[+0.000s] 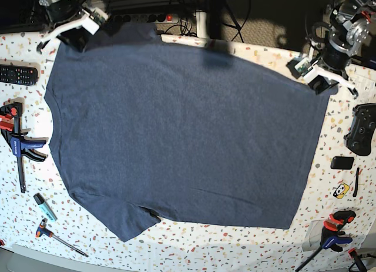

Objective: Fold the T-shirt properly
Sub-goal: 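Pull the grasped shoulder corners back to straighten the shirt, then release and regrasp the shirt's collar-side edge with both grippers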

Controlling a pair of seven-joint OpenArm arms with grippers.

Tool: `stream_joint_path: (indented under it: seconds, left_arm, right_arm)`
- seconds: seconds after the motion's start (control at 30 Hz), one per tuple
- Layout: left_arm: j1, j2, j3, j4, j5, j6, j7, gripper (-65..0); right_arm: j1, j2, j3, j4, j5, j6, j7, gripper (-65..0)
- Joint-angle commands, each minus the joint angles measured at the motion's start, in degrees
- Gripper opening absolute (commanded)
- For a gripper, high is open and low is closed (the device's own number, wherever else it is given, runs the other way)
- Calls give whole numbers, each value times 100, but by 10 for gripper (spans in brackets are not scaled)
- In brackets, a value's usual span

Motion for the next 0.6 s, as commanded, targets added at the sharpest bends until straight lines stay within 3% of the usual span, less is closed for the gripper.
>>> stream_joint_path:
  seconds: [0.0,0.2,0.33,0.43,0.57]
  left_arm:
    - [-109,-98,-46,66,46,92,42,-650]
    - [-514,-98,-46,37,-656,83,44,-650]
    - [-732,-94,-44,-184,-664,74,-210,-650]
    - [-916,-79,-44,-446,-817,-133,-520,-650]
    - [-1248,214,-44,-859,-748,-304,-667,-650]
  right_arm:
    - [87,52,44,90,-15,-170,20,-650]
    - [756,46,42,76,330,-79,26,-650]
    - [1241,-48,42,-50,328,-68,42,-650]
    - [1587,-79,31,-284,470,155,164,-650]
    - [1963,-114,31,-507,756,221,262,-650]
